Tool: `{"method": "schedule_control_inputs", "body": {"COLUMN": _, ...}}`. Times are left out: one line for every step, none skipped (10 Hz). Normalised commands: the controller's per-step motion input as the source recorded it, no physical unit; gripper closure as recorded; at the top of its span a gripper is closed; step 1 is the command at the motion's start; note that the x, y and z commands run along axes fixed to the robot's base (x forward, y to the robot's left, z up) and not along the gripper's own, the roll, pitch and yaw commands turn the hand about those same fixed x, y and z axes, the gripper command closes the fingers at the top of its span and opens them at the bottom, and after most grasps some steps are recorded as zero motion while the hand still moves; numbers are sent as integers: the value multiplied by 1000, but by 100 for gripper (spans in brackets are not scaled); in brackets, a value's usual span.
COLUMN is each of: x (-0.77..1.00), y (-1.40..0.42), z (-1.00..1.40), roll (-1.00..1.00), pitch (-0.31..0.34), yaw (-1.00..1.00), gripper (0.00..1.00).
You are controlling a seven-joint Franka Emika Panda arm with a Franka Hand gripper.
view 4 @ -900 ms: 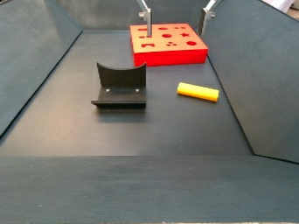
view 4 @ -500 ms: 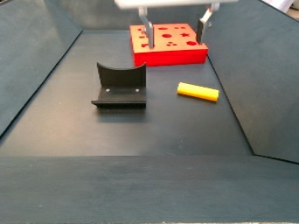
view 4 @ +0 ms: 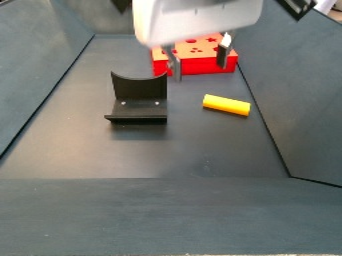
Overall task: Pick up the oval object. Move up. Place the oval object on the fixture. Regrasp the oval object. Move to above the board. Insert the oval object.
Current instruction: Pick up the oval object.
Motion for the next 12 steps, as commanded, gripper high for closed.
{"method": "schedule_control_inputs", "body": {"x": 0, "y": 0, "z": -491, "roll": 0, "pitch": 0, "yaw": 1000, "gripper": 0}}
{"method": "schedule_control_inputs", "body": {"x": 0, "y": 0, "z": -491, "roll": 0, "pitch": 0, "yaw": 1000, "gripper": 0}}
{"method": "schedule_control_inputs", "body": {"x": 0, "y": 0, "z": -494, "roll": 0, "pitch": 0, "yaw": 1000, "gripper": 0}}
{"method": "schedule_control_inputs", "body": {"x": 0, "y": -26, "z": -537, "roll": 13, "pitch": 0, "yaw": 1000, "gripper": 0}}
{"method": "schedule_control_inputs", "body": {"x": 0, "y": -251, "z": -574, "roll": 86, "pitch": 0, "yaw": 983, "gripper": 0}}
{"method": "schedule_control_inputs", "body": {"x": 0, "y": 0, "z": 0, "roll": 19, "pitch": 0, "yaw": 0, "gripper": 0}}
{"method": "schedule_control_inputs", "body": {"x": -191, "y": 60, "z": 0, "roll": 0, "pitch": -6, "yaw": 0, "gripper": 0}}
{"method": "schedule_control_inputs", "body": {"x": -683, "y": -811, "z": -123, "roll": 0, "pitch": -234, "yaw": 97, "gripper": 0}}
{"method": "schedule_control_inputs", "body": {"x": -323, "y": -780, "z": -51, "roll": 0, "pitch": -111, "yaw": 331, "gripper": 0}}
{"method": "schedule_control_inputs", "body": {"x": -257, "y": -729, "z": -149, "roll": 0, "pitch": -86, "yaw": 431, "gripper": 0}}
{"method": "schedule_control_inputs", "body": {"x": -154, "y": -620, "z": -220, "roll": 0, "pitch": -91, "yaw": 554, "gripper": 0}}
{"method": "schedule_control_inputs", "body": {"x": -20, "y": -443, "z": -240, "roll": -16, "pitch": -194, "yaw": 649, "gripper": 0}}
